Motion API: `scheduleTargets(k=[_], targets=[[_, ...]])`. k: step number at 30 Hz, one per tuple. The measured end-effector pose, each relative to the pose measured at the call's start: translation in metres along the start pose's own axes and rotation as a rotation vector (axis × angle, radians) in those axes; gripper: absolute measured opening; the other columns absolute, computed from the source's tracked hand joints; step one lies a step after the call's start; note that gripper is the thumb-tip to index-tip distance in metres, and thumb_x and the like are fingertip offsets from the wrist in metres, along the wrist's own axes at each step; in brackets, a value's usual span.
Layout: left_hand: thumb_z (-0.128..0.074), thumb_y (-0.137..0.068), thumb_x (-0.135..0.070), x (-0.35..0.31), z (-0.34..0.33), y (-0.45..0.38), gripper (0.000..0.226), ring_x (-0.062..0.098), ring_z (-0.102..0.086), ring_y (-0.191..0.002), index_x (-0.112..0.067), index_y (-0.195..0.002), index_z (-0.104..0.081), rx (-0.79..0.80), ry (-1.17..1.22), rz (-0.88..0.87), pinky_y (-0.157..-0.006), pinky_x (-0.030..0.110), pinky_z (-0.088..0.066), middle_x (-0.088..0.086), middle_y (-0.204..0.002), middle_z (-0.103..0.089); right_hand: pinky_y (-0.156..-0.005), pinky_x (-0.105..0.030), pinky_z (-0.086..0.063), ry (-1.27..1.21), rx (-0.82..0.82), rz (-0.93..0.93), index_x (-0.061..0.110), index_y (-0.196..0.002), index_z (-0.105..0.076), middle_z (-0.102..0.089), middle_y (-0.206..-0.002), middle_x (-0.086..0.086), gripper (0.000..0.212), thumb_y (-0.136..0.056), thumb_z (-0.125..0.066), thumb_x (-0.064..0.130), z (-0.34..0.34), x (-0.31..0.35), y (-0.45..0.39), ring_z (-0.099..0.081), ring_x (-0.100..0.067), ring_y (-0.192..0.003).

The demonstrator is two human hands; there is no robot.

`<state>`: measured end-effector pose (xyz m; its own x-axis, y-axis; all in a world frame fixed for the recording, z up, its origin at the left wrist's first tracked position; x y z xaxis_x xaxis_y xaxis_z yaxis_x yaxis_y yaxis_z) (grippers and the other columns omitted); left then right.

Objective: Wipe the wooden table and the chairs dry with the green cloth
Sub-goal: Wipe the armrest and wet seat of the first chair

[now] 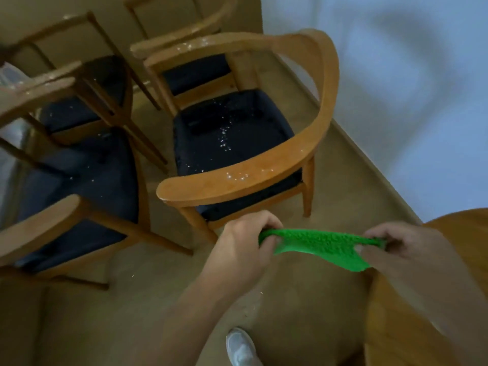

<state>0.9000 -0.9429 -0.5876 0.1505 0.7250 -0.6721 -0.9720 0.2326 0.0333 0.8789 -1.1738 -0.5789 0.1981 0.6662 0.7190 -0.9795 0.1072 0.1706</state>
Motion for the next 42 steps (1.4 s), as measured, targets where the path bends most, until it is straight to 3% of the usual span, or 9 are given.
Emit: scheduleTargets(k=[5,8,11,14,20,25,30,35,42], targets=[[-0.07,-0.082,-0.029,0.068,0.077,-0.01,0.018,-0.014,-0.053,-0.079,-0.042,-0.075,-0.058,-0.246,0.045,0.198,-0.06,0.003,-0.039,-0.036,-0.084,-0.058,-0.059,-0.031,-0.052,-0.341,0.188,0.042,0.021,-0.072,-0.067,-0.069,-0.073,0.001,0.006,-0.076,-0.07,0.022,-0.051,0.069,-0.037,-0.066,-0.012,-0.067],[-0.07,-0.082,-0.029,0.113,0.115,-0.026,0.016,-0.008,-0.055,-0.072,-0.04,-0.076,-0.06,-0.357,0.036,0.27,-0.055,0.008,-0.037,-0.027,-0.074,-0.061,-0.05,-0.021,-0.049,-0.492,0.262,0.095,0.014,-0.074,-0.065,-0.068,-0.066,-0.007,0.011,-0.084,-0.068,0.012,-0.095,0.112,-0.059,-0.067,-0.016,-0.062],[-0.071,-0.083,-0.03,0.156,0.143,-0.05,0.011,0.008,-0.059,-0.074,-0.037,-0.085,-0.063,-0.404,0.132,0.339,-0.065,0.023,-0.047,-0.013,-0.082,-0.065,-0.061,-0.037,-0.059,-0.571,0.317,0.038,0.013,-0.08,-0.064,-0.072,-0.072,-0.006,0.008,-0.088,-0.066,0.011,-0.136,0.138,-0.076,-0.071,-0.019,-0.07],[-0.073,-0.081,-0.033,0.189,0.143,-0.073,0.02,0.009,-0.057,-0.078,-0.032,-0.098,-0.063,-0.37,0.144,0.431,-0.072,0.028,-0.048,-0.012,-0.089,-0.063,-0.069,-0.046,-0.058,-0.389,0.163,0.025,0.017,-0.084,-0.065,-0.07,-0.073,-0.002,0.004,-0.087,-0.067,0.015,-0.159,0.144,-0.097,-0.069,-0.018,-0.073],[-0.056,-0.088,-0.049,0.22,0.098,-0.078,0.022,0.008,-0.056,-0.089,-0.031,-0.098,-0.062,-0.291,0.129,0.567,-0.071,0.025,-0.038,-0.014,-0.093,-0.061,-0.087,-0.026,-0.04,0.132,-0.165,0.399,0.007,-0.107,-0.065,-0.064,-0.106,-0.006,0.024,-0.083,-0.061,0.012,-0.196,0.18,-0.096,-0.059,-0.025,-0.102],[-0.047,-0.095,-0.043,0.231,0.087,-0.072,0.023,0.013,-0.066,-0.077,-0.031,-0.087,-0.065,-0.301,0.47,0.672,-0.074,0.039,-0.055,-0.007,-0.08,-0.069,-0.116,-0.035,-0.013,0.316,0.307,0.525,0.017,-0.15,-0.031,-0.037,-0.153,-0.004,0.05,-0.104,-0.026,0.037,-0.266,0.206,-0.102,-0.025,-0.021,-0.144],[-0.036,-0.097,-0.05,0.227,0.086,-0.07,0.033,0.01,-0.062,-0.071,-0.036,-0.086,-0.064,-0.312,0.542,0.675,-0.063,0.032,-0.049,-0.012,-0.079,-0.065,-0.117,-0.044,-0.004,0.582,0.316,0.548,0.027,-0.152,-0.02,-0.026,-0.158,0.001,0.061,-0.099,-0.002,0.049,-0.275,0.179,-0.112,-0.019,-0.024,-0.146],[-0.03,-0.098,-0.047,0.2,0.093,-0.087,0.031,0.006,-0.055,-0.067,-0.034,-0.084,-0.055,-0.309,0.1,0.382,-0.06,0.03,-0.045,-0.009,-0.072,-0.057,-0.112,-0.056,0.012,0.76,0.228,0.402,0.048,-0.148,-0.005,-0.006,-0.16,0.009,0.053,-0.096,0.002,0.06,-0.224,0.124,-0.146,0.006,-0.028,-0.147],[-0.024,-0.099,-0.044,0.198,0.08,-0.093,0.045,0.01,-0.047,-0.056,-0.025,-0.063,-0.043,-0.374,-0.075,0.541,-0.048,0.027,-0.029,-0.008,-0.059,-0.049,-0.112,-0.066,0.002,0.766,0.1,0.035,0.049,-0.146,-0.012,-0.005,-0.162,0.006,0.058,-0.091,0.003,0.058,-0.185,0.095,-0.169,0.005,-0.031,-0.147]])
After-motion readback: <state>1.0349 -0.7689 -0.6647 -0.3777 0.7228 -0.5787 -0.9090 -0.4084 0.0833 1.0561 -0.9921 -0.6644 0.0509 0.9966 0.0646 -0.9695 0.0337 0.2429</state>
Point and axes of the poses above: each hand's wrist, its own y-axis away from the middle knuckle, its own z-axis out of the back of the hand, x = y × z, the point moved 4 cm from there along -y, towards the middle knuckle
